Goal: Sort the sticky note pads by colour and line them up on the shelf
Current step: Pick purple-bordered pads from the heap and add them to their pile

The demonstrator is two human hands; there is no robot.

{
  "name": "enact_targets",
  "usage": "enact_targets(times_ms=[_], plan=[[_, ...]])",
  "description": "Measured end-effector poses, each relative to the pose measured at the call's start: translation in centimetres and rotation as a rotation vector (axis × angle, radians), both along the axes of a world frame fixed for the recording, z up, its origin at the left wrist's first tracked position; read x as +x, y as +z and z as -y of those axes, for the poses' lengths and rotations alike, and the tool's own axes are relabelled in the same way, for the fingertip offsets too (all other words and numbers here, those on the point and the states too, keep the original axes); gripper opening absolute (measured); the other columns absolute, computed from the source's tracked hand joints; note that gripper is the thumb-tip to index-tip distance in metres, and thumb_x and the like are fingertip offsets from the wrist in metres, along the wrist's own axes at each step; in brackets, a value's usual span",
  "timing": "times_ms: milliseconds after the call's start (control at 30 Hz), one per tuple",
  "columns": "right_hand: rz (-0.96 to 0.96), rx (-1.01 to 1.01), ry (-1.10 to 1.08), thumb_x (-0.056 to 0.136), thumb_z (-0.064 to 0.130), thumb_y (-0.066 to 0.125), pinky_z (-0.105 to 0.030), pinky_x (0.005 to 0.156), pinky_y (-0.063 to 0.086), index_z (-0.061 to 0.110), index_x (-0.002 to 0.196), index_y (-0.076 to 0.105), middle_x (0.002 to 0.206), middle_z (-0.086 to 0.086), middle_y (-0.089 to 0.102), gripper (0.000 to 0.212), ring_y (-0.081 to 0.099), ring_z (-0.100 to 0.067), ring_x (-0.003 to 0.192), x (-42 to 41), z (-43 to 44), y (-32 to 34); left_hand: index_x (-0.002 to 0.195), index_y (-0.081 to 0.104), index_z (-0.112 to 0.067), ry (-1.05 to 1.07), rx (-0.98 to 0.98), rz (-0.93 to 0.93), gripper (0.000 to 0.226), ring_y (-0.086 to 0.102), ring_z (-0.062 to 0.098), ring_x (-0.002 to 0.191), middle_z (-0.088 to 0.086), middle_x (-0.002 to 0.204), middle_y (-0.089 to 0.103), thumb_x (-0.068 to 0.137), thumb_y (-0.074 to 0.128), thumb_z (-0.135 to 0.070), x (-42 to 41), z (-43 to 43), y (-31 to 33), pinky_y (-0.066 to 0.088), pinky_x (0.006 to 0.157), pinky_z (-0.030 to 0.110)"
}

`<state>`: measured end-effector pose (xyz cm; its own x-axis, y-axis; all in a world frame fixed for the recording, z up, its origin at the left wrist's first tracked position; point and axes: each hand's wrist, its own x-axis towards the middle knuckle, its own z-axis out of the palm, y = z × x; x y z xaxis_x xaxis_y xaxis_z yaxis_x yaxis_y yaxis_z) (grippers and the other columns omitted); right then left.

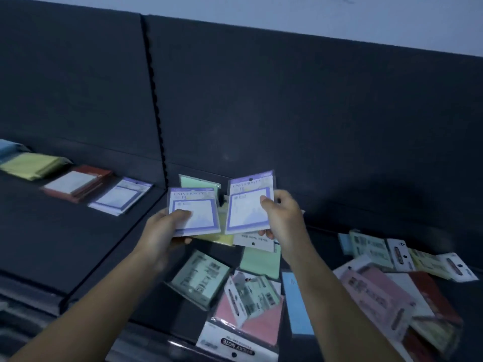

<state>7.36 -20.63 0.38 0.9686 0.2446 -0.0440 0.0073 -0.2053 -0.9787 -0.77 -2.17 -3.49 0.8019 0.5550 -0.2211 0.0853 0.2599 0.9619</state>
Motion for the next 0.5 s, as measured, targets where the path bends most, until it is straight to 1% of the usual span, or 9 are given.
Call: enact_targets(times_ms=[100,133,200,300,400,500], plan=[[-0.164,0.120,0.004,0.096,0.015,0.044,-0.018,0.035,0.031,0.004,0.110,0.050,0.100,-0.024,0.056,0.018,0.052,-0.018,0.039,-1.6,-3.1,-0.9,0.095,0.059,-0.006,0.034,-0.058,-0.010,0.012,0.057,0.013,0.047,0.005,0.070,0.063,0.086,0.052,-0.010,-2.0,-3.4,0.4,0.043,0.039,0.017],[-0.214,0.173,0.001,0.096,0.012,0.043,-0.018,0.035,0.031,0.003,0.111,0.050,0.099,-0.023,0.056,0.019,0.052,-0.017,0.036,-2.1,-4.2,-1.1,0.096,0.059,-0.006,0.034,-0.072,-0.016,0.013,0.055,0.015,0.048,0.008,0.071,0.061,0.086,0.051,-0.009,-2.8,-4.7,0.5,0.043,0.039,0.016],[-0.276,0.254,0.023,0.093,0.007,0.040,-0.019,0.035,0.032,0.004,0.107,0.051,0.090,-0.021,0.056,0.018,0.050,-0.018,0.035,-3.3,-6.8,-1.2,0.092,0.057,-0.004,0.030,-0.100,-0.014,0.013,0.054,0.016,0.047,0.009,0.066,0.060,0.085,0.047,-0.008,-4.5,-7.3,0.4,0.042,0.039,0.017],[-0.268,0.247,0.066,0.092,0.004,0.040,-0.019,0.035,0.034,0.003,0.101,0.055,0.079,-0.016,0.060,0.018,0.050,-0.018,0.037,-5.4,-11.3,-1.4,0.085,0.059,-0.007,0.069,-0.149,-0.011,0.012,0.056,0.013,0.042,0.004,0.057,0.062,0.087,0.046,-0.008,-6.9,-11.5,0.0,0.043,0.040,0.018],[-0.250,0.248,0.061,0.094,0.005,0.042,-0.020,0.037,0.034,0.006,0.092,0.058,0.070,-0.011,0.062,0.016,0.050,-0.016,0.039,-7.2,-15.5,-1.6,0.084,0.061,-0.011,0.129,-0.159,-0.019,0.015,0.060,0.011,0.045,-0.002,0.056,0.067,0.093,0.049,-0.014,-8.9,-16.3,-0.4,0.047,0.043,0.019],[-0.251,0.224,0.031,0.095,0.006,0.043,-0.024,0.042,0.035,0.009,0.087,0.057,0.069,-0.009,0.059,0.017,0.049,-0.016,0.046,-8.5,-19.3,-2.0,0.085,0.060,-0.015,0.099,-0.112,-0.036,0.017,0.060,0.011,0.051,-0.004,0.058,0.068,0.095,0.048,-0.018,-10.2,-20.5,-0.9,0.047,0.051,0.025]])
